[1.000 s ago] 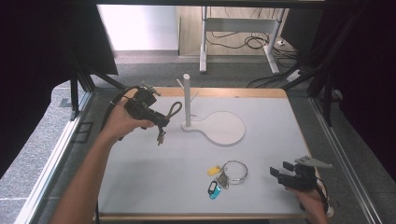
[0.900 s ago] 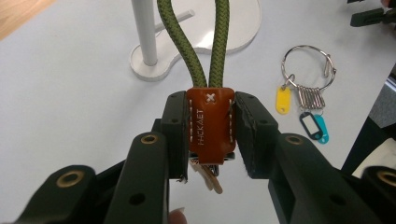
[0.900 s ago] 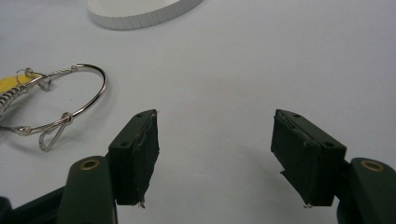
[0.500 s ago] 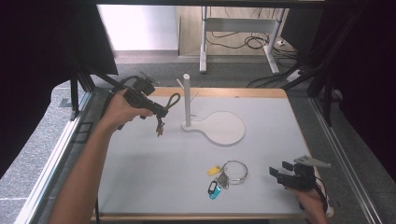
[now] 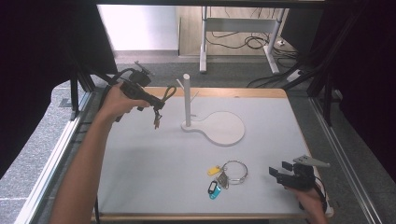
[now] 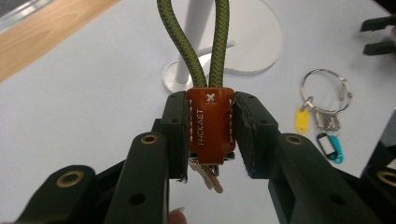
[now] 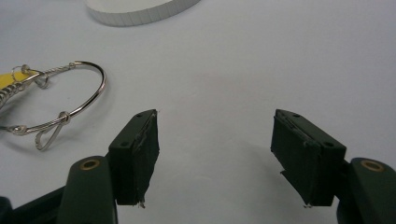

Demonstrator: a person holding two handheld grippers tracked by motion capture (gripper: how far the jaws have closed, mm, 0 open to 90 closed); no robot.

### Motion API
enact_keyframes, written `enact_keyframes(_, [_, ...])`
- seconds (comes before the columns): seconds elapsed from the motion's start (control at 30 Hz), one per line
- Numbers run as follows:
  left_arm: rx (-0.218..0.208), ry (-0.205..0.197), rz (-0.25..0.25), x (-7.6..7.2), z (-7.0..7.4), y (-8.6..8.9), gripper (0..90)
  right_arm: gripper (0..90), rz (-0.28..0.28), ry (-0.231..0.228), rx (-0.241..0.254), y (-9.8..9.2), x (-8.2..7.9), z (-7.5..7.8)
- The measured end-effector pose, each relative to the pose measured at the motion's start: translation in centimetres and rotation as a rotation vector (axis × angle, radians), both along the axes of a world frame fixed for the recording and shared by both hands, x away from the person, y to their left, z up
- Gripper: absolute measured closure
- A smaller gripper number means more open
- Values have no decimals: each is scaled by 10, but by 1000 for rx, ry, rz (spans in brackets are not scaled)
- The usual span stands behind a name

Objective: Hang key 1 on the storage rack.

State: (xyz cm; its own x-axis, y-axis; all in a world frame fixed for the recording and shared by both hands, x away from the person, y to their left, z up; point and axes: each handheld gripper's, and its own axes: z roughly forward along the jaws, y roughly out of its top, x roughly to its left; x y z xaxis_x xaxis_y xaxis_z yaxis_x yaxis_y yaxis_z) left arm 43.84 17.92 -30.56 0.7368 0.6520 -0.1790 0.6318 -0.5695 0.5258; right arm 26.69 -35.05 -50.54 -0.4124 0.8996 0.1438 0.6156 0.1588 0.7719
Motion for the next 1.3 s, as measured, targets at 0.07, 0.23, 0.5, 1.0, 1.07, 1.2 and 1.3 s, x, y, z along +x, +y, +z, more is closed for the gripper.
enact_keyframes(0.07, [6,0,6,5,3,3,671,328,-5,-18,-6,1,0,2])
enact_keyframes(0.23, [-15,-6,9,11,6,5,671,327,-1,-17,-7,2,0,2])
enact_keyframes(0.5, [-27,-10,7,21,15,3,671,327,6,-4,-12,3,1,-1])
enact_keyframes(1.0, [6,11,25,41,10,-15,671,329,0,-8,-21,5,0,0])
enact_keyframes(1.07, [5,15,28,42,9,-16,671,329,1,-6,-22,5,0,0])
enact_keyframes(1.2, [-1,25,34,47,5,-17,671,329,5,-1,-27,6,1,-1])
enact_keyframes(1.3, [-10,26,30,49,1,-20,670,329,5,-2,-31,6,1,-2])
